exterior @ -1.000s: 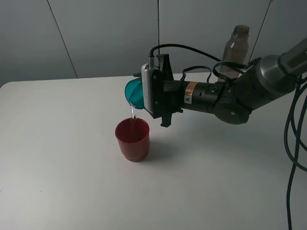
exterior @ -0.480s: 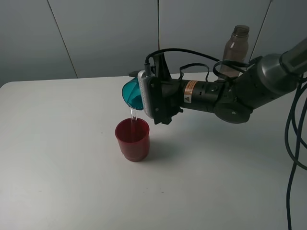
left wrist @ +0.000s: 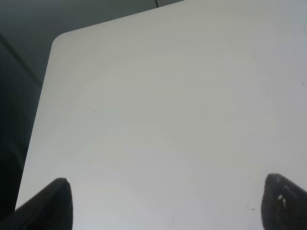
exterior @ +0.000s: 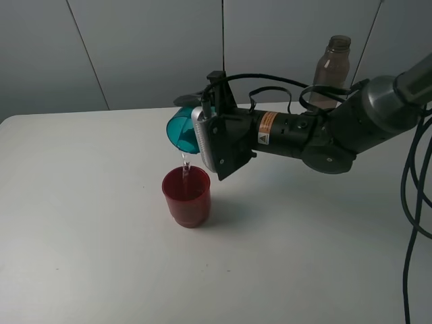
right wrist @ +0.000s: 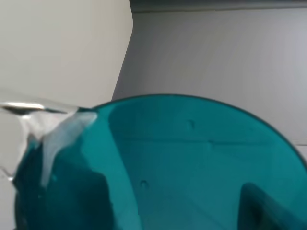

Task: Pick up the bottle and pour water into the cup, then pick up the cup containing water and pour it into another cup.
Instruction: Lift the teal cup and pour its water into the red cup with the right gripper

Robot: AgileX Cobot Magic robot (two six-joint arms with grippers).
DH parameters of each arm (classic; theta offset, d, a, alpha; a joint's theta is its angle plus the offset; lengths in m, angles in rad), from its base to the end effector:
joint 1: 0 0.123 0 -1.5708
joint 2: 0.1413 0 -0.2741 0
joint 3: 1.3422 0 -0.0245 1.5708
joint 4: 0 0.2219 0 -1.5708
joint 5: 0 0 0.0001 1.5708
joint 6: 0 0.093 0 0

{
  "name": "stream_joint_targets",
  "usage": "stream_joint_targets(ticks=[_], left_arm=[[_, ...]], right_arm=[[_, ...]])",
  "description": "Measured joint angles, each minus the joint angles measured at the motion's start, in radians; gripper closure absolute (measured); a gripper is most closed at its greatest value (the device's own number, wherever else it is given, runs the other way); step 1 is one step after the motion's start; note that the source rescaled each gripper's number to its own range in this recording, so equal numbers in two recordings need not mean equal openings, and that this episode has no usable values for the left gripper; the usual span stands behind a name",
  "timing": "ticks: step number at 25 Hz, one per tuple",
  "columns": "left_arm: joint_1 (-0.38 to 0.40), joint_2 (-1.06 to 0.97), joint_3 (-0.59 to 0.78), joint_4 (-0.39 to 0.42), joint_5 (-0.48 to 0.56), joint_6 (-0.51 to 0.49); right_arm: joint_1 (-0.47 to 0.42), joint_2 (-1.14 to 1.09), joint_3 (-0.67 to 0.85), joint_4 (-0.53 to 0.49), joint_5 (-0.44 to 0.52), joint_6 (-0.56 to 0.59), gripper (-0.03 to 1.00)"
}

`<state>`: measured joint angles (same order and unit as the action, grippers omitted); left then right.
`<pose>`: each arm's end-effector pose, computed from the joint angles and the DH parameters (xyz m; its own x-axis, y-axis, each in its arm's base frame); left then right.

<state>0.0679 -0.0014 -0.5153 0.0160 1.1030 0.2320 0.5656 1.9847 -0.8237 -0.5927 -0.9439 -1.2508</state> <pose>-0.0211 -0.0001 0.2628 -0.4828 0.2046 -0.8515 0.0351 0.9761 0.2147 0.2753 0.2245 0.1543 0.8597 -0.5090 -0.0440 -0.1368 -0.1462 -0.9798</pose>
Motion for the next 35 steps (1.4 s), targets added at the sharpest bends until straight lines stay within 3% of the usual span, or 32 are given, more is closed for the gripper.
stream_joint_targets(ticks=[8, 20, 35], left_arm=[[0.000, 0.000, 0.000, 0.000, 0.000, 0.000], [0.000, 0.000, 0.000, 0.000, 0.000, 0.000], [0.000, 0.000, 0.000, 0.000, 0.000, 0.000]], right_arm=[[0.002, -0.008, 0.000, -0.044, -0.010, -0.102, 0.93], [0.002, -0.008, 0.000, -0.048, -0.103, -0.200, 0.93], [0.002, -0.008, 0.000, -0.048, -0.113, -0.211, 0.93]])
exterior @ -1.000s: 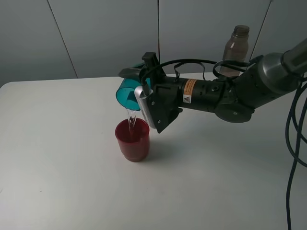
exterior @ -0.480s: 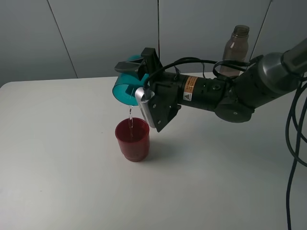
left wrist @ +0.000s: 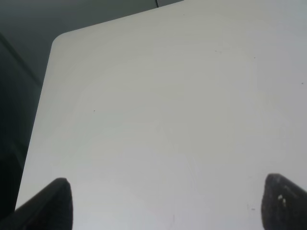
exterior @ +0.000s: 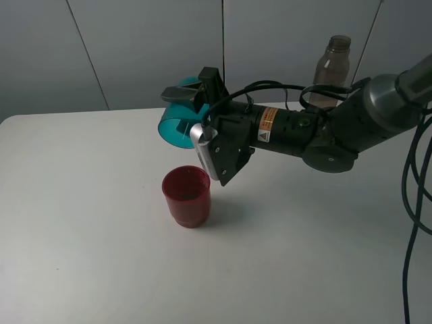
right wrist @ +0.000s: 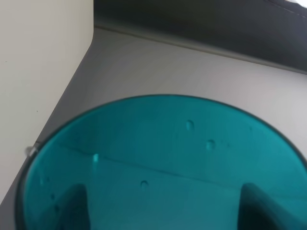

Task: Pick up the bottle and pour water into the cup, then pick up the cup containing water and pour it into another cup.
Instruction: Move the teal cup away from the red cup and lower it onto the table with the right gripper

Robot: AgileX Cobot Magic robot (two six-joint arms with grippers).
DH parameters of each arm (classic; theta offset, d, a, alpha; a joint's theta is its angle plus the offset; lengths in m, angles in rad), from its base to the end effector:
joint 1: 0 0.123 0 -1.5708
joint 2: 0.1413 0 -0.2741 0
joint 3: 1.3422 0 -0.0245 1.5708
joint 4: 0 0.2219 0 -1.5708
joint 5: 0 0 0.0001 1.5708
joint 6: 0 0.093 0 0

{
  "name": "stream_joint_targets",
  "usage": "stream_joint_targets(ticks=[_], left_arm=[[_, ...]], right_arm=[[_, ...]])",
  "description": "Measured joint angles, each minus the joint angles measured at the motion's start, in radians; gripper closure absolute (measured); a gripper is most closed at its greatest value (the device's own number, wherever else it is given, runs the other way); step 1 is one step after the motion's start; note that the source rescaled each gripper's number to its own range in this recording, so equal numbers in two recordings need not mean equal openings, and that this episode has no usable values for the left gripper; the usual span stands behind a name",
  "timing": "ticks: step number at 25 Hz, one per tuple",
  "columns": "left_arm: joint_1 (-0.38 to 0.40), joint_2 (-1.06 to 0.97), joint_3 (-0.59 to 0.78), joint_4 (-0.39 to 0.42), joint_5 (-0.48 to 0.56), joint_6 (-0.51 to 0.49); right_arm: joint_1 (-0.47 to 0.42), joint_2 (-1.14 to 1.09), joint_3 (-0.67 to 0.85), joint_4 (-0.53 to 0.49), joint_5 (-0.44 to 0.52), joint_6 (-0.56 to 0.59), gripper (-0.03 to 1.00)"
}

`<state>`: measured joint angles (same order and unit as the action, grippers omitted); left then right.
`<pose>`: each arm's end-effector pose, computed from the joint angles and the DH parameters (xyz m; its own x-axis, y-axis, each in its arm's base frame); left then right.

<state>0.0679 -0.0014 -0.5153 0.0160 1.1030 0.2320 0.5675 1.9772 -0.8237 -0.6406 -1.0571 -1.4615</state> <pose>-0.0211 -0.0001 0.2628 -0.4828 0.2046 -0.8515 0.0351 0.9761 0.2147 0.2695 0.2291 0.1659 0.8912 -0.4150 0.1833 0.1257 -0.1624 -0.9787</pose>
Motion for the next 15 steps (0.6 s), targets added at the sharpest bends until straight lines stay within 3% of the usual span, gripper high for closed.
stream_joint_targets(ticks=[4, 10, 15], left_arm=[[0.000, 0.000, 0.000, 0.000, 0.000, 0.000], [0.000, 0.000, 0.000, 0.000, 0.000, 0.000], [0.000, 0.000, 0.000, 0.000, 0.000, 0.000]], right_arm=[[0.000, 0.000, 0.000, -0.002, 0.012, 0.066, 0.93], [0.000, 0.000, 0.000, 0.017, 0.092, 0.592, 0.93], [-0.002, 0.000, 0.000, 0.129, 0.126, 0.924, 0.93]])
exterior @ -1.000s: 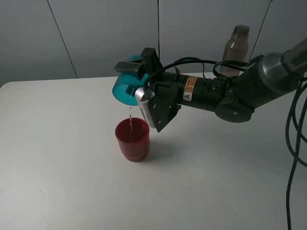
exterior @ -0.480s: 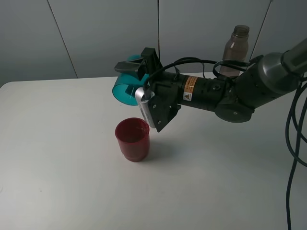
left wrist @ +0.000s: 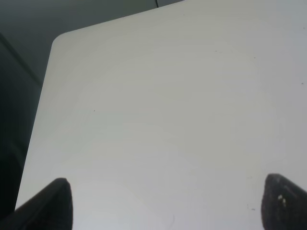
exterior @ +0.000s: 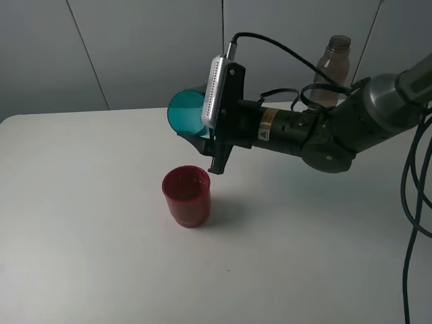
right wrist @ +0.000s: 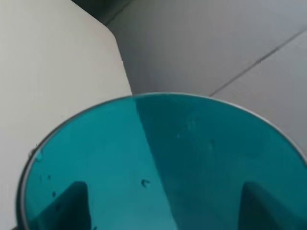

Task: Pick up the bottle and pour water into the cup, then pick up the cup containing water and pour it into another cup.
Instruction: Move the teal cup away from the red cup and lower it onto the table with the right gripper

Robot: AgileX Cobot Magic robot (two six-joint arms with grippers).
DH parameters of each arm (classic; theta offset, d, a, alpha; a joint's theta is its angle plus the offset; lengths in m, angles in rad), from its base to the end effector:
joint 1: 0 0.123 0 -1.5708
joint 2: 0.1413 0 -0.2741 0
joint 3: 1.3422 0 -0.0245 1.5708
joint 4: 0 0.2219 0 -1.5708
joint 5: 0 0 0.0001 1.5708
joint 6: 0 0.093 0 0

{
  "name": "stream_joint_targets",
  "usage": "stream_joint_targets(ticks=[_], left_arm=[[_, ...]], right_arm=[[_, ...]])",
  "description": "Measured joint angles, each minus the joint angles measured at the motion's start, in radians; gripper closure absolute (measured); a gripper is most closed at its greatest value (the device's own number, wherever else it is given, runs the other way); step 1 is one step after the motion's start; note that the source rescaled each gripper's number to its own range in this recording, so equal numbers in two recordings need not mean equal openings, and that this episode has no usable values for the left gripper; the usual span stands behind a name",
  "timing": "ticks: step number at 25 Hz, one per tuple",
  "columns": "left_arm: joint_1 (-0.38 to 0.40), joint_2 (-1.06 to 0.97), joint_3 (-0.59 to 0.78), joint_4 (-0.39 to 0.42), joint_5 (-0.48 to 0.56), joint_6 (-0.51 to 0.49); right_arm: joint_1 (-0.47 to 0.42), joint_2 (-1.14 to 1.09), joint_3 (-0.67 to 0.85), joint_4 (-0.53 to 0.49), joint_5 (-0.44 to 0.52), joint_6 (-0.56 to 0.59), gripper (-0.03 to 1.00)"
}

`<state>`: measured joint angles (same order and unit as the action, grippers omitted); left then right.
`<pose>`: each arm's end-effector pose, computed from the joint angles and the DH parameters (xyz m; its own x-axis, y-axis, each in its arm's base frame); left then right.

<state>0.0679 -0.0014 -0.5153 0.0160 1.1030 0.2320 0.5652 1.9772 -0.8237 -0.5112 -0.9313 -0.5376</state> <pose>-0.0211 -0.0001 0.2628 -0.4828 0.2046 -0.8515 0.0351 0.9761 0.2147 0.2805 0.2211 0.1574 0.5096 -0.5026 -0.6983 -0.6611 0.2908 -0.6917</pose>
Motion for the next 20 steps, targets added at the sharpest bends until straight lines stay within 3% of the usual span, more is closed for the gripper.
stream_joint_targets(ticks=[6, 9, 14, 20], left_arm=[[0.000, 0.000, 0.000, 0.000, 0.000, 0.000], [0.000, 0.000, 0.000, 0.000, 0.000, 0.000], [0.000, 0.000, 0.000, 0.000, 0.000, 0.002], [0.000, 0.000, 0.000, 0.000, 0.000, 0.002]], right_arm=[[-0.070, 0.000, 0.000, 0.072, 0.002, 0.337, 0.93], [-0.098, 0.026, 0.000, 0.163, 0.002, 0.459, 0.93], [-0.106, 0.130, -0.055, 0.284, 0.002, 0.495, 0.93], [-0.135, 0.266, -0.198, 0.313, 0.002, 0.503, 0.93]])
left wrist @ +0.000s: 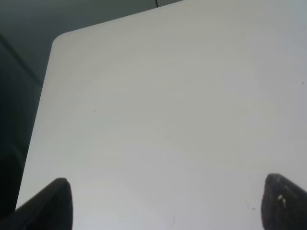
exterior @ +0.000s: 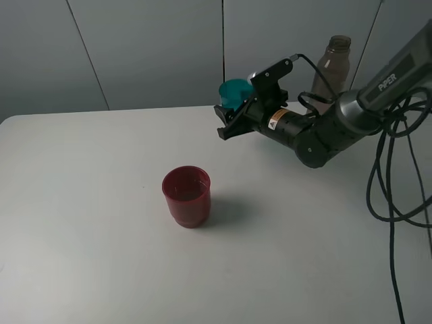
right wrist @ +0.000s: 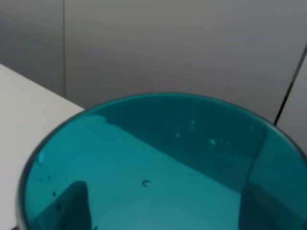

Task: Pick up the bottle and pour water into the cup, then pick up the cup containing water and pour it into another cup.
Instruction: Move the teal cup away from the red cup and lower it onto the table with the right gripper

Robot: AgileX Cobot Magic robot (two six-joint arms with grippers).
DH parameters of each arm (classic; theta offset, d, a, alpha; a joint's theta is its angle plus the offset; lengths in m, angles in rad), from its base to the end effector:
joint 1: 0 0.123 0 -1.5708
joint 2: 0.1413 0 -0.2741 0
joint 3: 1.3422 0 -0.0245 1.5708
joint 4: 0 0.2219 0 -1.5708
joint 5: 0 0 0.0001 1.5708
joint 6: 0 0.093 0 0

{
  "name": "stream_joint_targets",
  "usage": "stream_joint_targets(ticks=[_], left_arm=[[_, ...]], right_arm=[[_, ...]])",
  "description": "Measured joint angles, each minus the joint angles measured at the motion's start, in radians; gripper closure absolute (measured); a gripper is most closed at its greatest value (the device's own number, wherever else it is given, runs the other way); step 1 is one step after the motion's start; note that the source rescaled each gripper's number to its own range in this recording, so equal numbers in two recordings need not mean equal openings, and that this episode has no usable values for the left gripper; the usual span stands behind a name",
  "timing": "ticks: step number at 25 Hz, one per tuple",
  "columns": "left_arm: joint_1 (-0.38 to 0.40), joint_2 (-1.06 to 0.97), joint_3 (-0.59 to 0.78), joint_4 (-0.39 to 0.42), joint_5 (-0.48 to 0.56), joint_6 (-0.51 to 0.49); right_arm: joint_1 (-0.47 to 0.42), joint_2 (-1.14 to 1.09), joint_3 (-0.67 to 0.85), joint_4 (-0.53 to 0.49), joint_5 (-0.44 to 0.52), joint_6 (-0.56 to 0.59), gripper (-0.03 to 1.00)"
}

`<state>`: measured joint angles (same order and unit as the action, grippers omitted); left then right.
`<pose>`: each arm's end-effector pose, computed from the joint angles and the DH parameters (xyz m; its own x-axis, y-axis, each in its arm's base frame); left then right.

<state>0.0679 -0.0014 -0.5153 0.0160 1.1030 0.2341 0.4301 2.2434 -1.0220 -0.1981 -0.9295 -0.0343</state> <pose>-0.0211 -0.0001 0.2628 -0.4828 0.2067 -0.8510 0.0361 0.9756 0.2165 0.3620 0.1822 0.1009 -0.1063 -0.2152 -0.9708 -0.5749 0.8099 -0.1166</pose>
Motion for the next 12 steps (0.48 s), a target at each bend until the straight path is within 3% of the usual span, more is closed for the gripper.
stream_joint_targets(ticks=[12], left_arm=[[0.000, 0.000, 0.000, 0.000, 0.000, 0.000]], right_arm=[[-0.029, 0.135, -0.115, 0.051, 0.038, 0.102, 0.93]])
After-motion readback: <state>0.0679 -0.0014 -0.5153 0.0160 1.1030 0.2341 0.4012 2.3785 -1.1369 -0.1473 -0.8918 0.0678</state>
